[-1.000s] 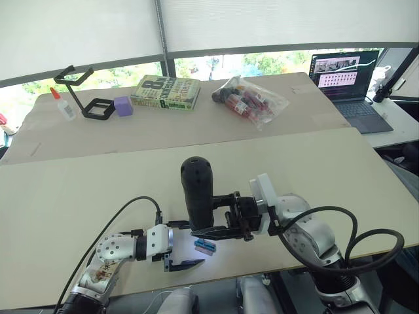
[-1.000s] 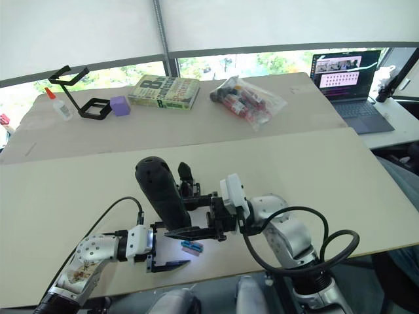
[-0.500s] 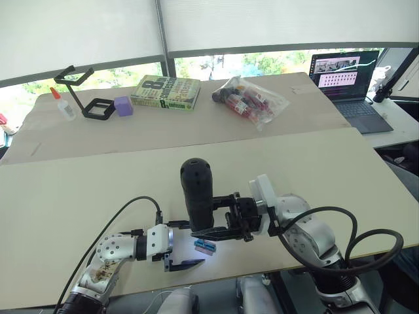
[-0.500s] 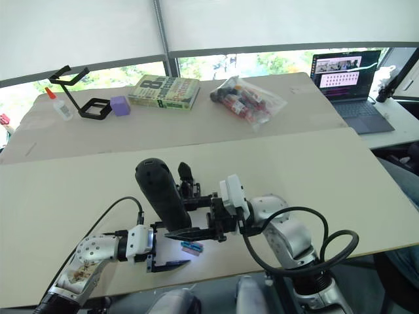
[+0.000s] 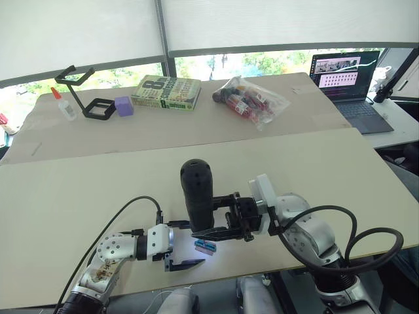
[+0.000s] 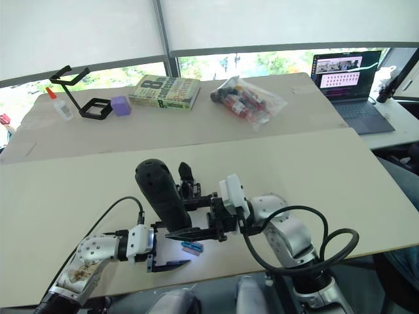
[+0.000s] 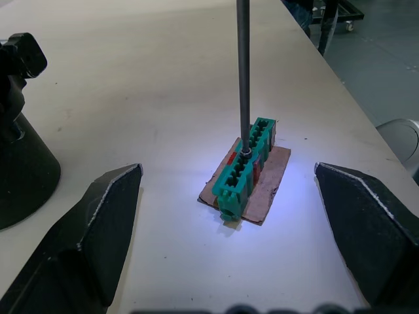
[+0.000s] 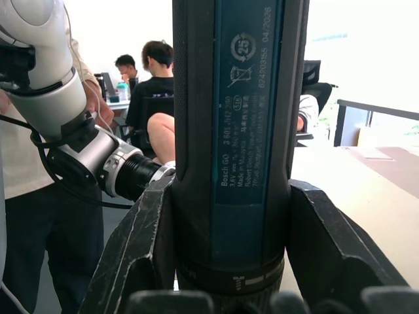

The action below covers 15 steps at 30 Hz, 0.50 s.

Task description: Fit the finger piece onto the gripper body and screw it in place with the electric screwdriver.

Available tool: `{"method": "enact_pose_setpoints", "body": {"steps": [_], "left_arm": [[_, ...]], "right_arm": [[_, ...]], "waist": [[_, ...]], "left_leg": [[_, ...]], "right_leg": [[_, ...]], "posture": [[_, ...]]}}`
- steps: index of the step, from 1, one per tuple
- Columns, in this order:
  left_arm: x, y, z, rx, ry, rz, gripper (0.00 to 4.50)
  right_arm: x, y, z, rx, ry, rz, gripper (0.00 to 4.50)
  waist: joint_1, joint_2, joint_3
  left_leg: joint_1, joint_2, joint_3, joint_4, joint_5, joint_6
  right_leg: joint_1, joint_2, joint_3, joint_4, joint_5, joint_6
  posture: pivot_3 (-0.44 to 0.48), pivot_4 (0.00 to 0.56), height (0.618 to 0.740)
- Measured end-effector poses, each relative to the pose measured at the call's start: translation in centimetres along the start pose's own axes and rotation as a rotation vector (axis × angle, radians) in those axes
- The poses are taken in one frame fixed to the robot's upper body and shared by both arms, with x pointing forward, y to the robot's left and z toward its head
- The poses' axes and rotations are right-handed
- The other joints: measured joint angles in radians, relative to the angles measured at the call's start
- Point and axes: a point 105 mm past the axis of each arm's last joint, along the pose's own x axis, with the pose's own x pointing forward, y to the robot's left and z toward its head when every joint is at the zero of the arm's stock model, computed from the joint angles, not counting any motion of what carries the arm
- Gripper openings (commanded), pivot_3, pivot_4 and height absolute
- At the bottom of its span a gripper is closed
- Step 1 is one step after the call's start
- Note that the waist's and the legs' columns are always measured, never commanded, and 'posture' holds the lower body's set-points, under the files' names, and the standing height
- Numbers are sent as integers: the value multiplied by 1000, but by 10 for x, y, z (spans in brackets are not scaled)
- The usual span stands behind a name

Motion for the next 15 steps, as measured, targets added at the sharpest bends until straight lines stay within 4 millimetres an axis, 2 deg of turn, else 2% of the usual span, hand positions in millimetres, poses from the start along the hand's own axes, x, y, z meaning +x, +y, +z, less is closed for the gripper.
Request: {"method": "enact_pose_setpoints", "body": {"steps": [6, 15], "left_arm": [[0, 1, 1, 3, -3, 4, 4445], [-5, 4, 4, -35, -41, 33, 4445]], "right_arm": [[0, -4, 5, 3, -4, -6, 1935], [4, -6, 36, -28, -69, 31, 1935]], "waist": [[0, 0, 0], [-3, -1, 0]], "left_leg": [[0, 0, 0, 0, 0, 0], [-1, 0, 0, 0, 0, 0]], "right_leg": [[0, 0, 0, 0, 0, 0], [-2, 0, 0, 0, 0, 0]], "posture": [[0, 150, 740], [0, 150, 740]]}}
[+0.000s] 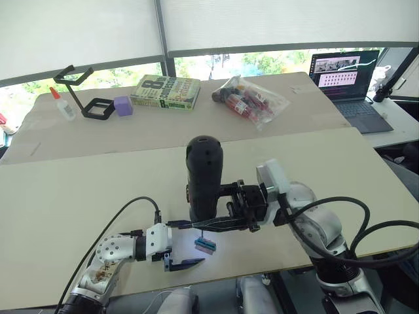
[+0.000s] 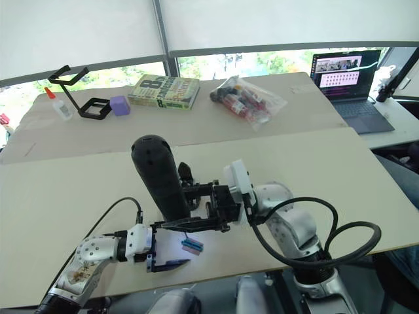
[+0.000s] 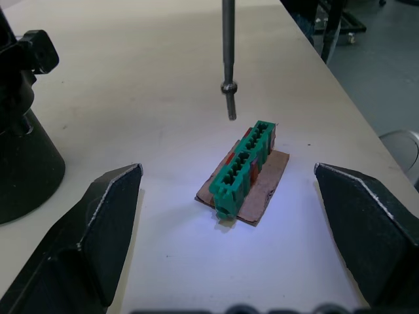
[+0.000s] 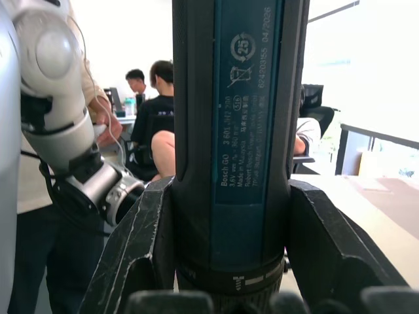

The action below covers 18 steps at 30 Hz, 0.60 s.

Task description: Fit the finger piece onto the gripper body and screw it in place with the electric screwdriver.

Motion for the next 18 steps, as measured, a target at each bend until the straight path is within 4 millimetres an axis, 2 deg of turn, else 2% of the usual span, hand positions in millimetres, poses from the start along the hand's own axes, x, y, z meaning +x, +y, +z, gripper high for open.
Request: {"method": "enact_pose_setpoints", "body": {"steps": [3, 7, 10, 18], "left_arm": [[-2, -7, 3, -56, -43, -21, 4445], [-10, -12, 22, -85, -125, -44, 4445], [-16, -6, 42, -49, -176, -30, 4445], [-32, 11, 77, 17, -243, 118, 4445]], "right_arm": [[0, -2, 9, -9, -12, 0, 1935], [-3, -5, 26, -41, -21, -8, 1935], [-5, -4, 36, -58, -20, -8, 1935], [-17, -9, 67, -122, 7, -50, 1935]], "waist": [[-1, -1, 1], [-1, -3, 2], [0, -4, 3], [0, -5, 4]], "left_leg": [[-1, 0, 0, 0, 1, -2], [-3, 0, 0, 0, 1, -2], [-3, 0, 0, 0, 0, -1], [-3, 0, 0, 0, 0, -1]], "right_leg": [[-2, 0, 0, 0, 0, 0], [-3, 0, 0, -1, 0, 0], [-3, 0, 0, -1, 0, 0], [-3, 0, 0, -1, 0, 0]], "posture": [[0, 150, 740], [0, 150, 740], [0, 150, 740], [0, 150, 740]]}}
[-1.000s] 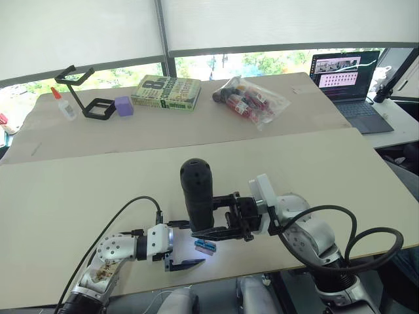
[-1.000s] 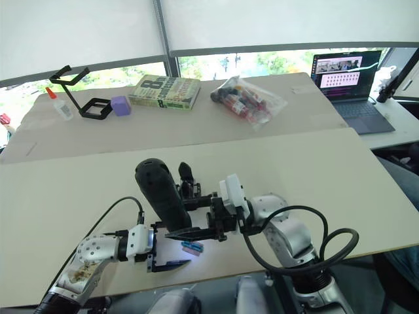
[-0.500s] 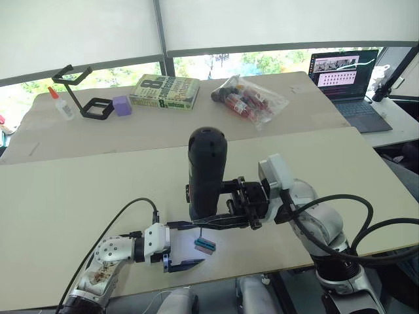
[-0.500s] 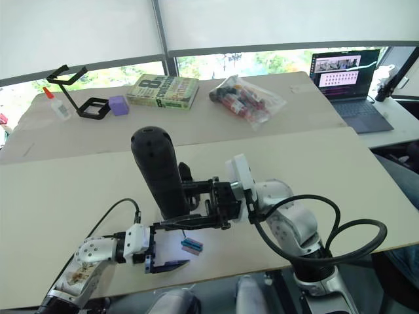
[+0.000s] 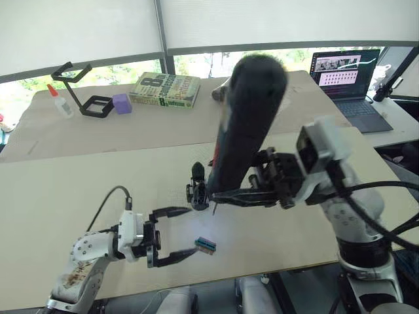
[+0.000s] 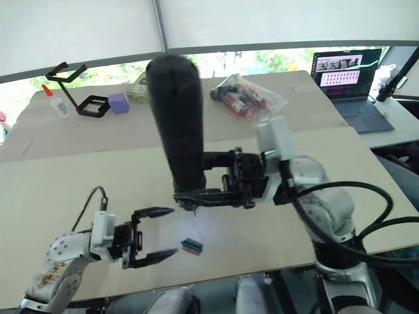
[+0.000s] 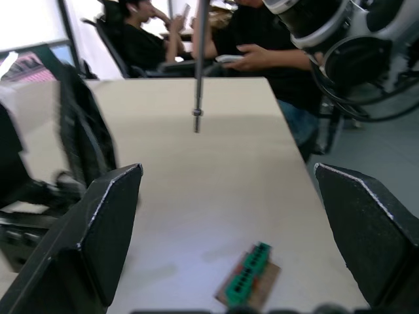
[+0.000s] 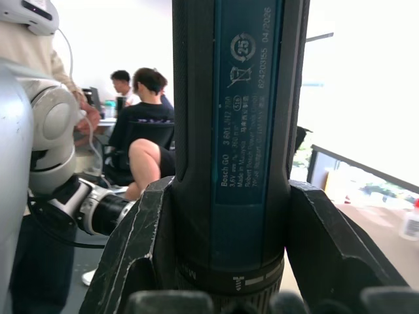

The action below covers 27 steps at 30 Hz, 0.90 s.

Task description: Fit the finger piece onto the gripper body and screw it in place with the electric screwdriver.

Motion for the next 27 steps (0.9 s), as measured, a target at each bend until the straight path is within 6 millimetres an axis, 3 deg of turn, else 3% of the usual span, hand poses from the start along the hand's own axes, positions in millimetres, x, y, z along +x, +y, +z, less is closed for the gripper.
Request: {"method": "enact_pose_setpoints", "body": {"steps": [7, 12, 20, 27], "left_arm": [[-10, 29, 27, -14, -103, 248, 4445], [-21, 43, 28, -39, -88, 365, 4445], [-27, 43, -11, -53, 110, 380, 4445], [-7, 37, -33, -78, 108, 347, 4445]], "right_arm": [[-5, -8, 21, -35, -10, -26, 1935], [2, -15, 37, -50, -52, -24, 1935], [9, -22, 41, -31, -98, -6, 1935], [24, -24, 44, -18, -126, 49, 1935]], "waist": [[-1, 0, 0], [-2, 0, 0], [-1, 0, 0], [-1, 0, 0]], "left_leg": [[0, 0, 0, 0, 0, 0], [0, 0, 0, 0, 0, -1], [-1, 0, 0, 0, 0, -1], [-2, 0, 0, 0, 1, -1]], "right_leg": [[0, 0, 0, 0, 0, 0], [0, 0, 0, 0, 0, 0], [0, 0, 0, 0, 0, 0], [-1, 0, 0, 0, 0, 0]], "posture": [[0, 150, 740], [0, 150, 740], [0, 150, 740], [0, 150, 740]]}}
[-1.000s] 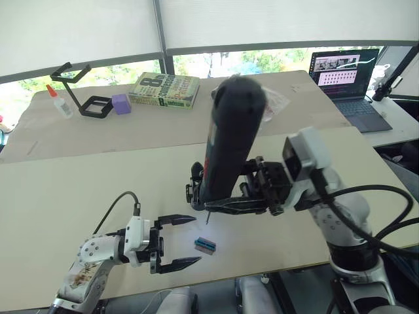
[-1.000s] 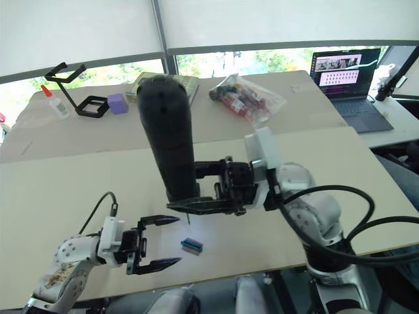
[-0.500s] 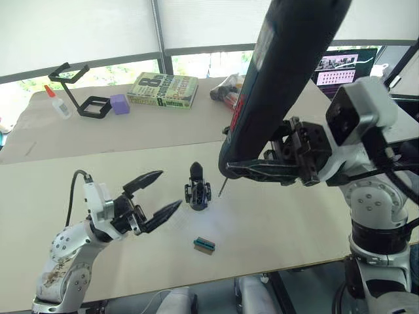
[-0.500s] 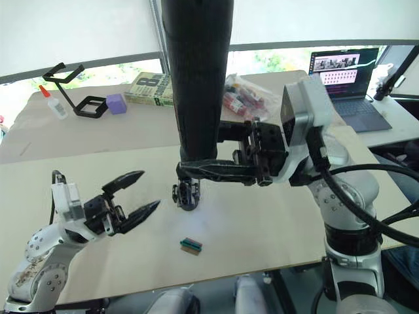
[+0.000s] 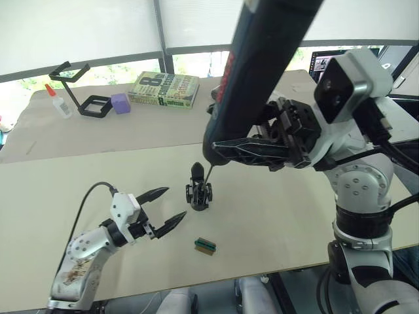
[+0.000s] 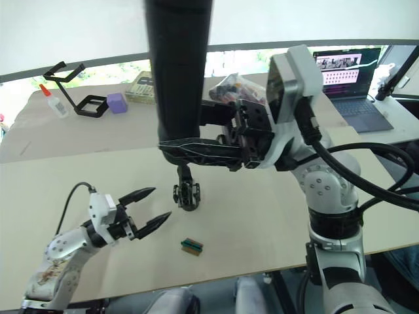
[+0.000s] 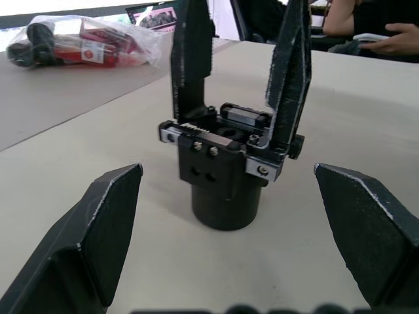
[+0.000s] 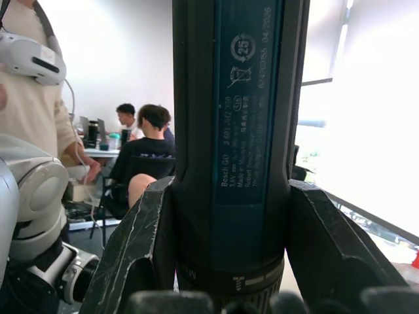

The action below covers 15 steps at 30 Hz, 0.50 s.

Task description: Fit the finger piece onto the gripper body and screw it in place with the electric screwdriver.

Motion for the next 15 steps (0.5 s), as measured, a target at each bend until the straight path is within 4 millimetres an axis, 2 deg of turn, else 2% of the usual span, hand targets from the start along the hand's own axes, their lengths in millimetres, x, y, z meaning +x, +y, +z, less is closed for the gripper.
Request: {"method": "enact_pose_setpoints", "body": {"steps": [6, 10, 15], "left_arm": [[7, -1, -25, 2, 85, -19, 4445], [26, 8, -30, 28, 95, -2, 4445], [47, 0, -41, 4, 106, -39, 4445]], "right_arm": [[0, -2, -2, 4, 1, -1, 1935], [1, 0, -3, 12, 1, 20, 1935], [2, 2, -5, 18, 0, 40, 1935]], "waist": [[1, 0, 0], [4, 0, 0], [-4, 0, 0]], "left_leg": [[-1, 0, 0, 0, 0, 0], [-1, -1, 0, 1, 0, 0], [-1, 0, 0, 0, 0, 0]], "right_leg": [[0, 0, 0, 0, 0, 0], [0, -1, 0, 0, 0, 0], [-1, 0, 0, 1, 0, 1]], "posture": [[0, 150, 740], [0, 150, 740], [0, 150, 740]]}}
